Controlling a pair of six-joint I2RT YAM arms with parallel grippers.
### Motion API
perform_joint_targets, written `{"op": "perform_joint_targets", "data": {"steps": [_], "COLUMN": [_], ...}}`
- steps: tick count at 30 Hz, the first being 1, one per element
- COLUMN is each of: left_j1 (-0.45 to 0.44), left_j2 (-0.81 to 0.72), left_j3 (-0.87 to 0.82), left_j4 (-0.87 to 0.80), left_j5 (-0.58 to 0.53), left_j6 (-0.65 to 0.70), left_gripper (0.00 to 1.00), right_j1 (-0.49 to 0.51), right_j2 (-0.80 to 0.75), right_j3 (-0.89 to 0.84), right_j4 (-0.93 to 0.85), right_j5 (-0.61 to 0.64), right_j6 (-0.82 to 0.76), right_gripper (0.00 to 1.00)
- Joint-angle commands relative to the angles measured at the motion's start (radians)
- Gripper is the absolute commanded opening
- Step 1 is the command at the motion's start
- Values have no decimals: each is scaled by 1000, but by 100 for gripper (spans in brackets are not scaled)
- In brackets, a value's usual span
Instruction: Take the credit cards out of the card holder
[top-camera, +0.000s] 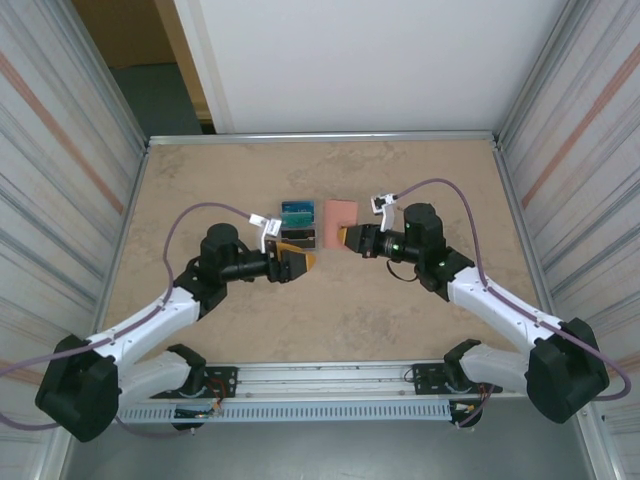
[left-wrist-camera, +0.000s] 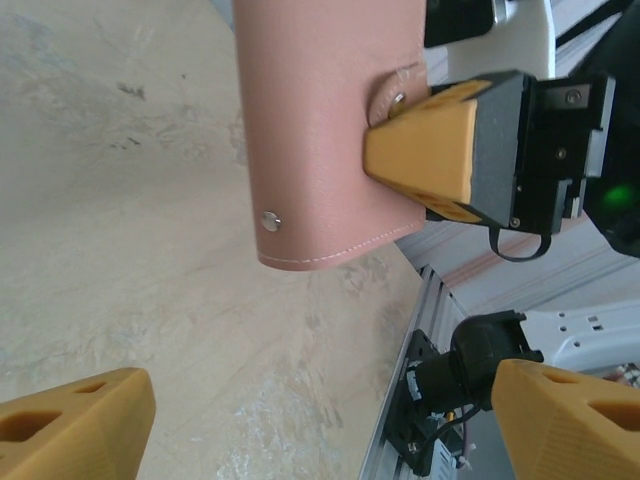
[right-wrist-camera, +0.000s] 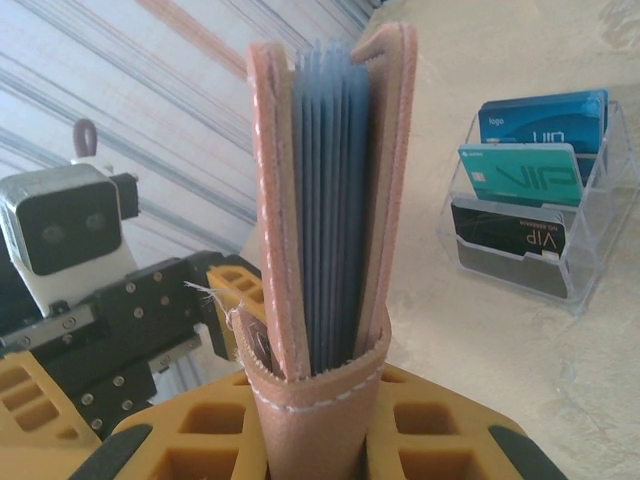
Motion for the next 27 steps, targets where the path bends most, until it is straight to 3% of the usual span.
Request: {"op": "perform_joint_targets", "data": {"steps": [1, 12, 27], "left_j1": [-8, -9, 3], "left_j2": [15, 93, 199], "left_j3": [-2, -8, 21], "left_j4": [114, 277, 495], "left_j5": [27, 67, 145], "left_j6": [-2, -65, -171], "left_gripper": [84, 79, 56], "right_j1": [13, 37, 75], "right_j2": [3, 7, -22], "right_j3": [52, 54, 51], "right_j4": [40, 68, 100], "right_j5": [-28, -56, -137], "right_j6": [8, 19, -1], "right_gripper": [0, 0, 0]}}
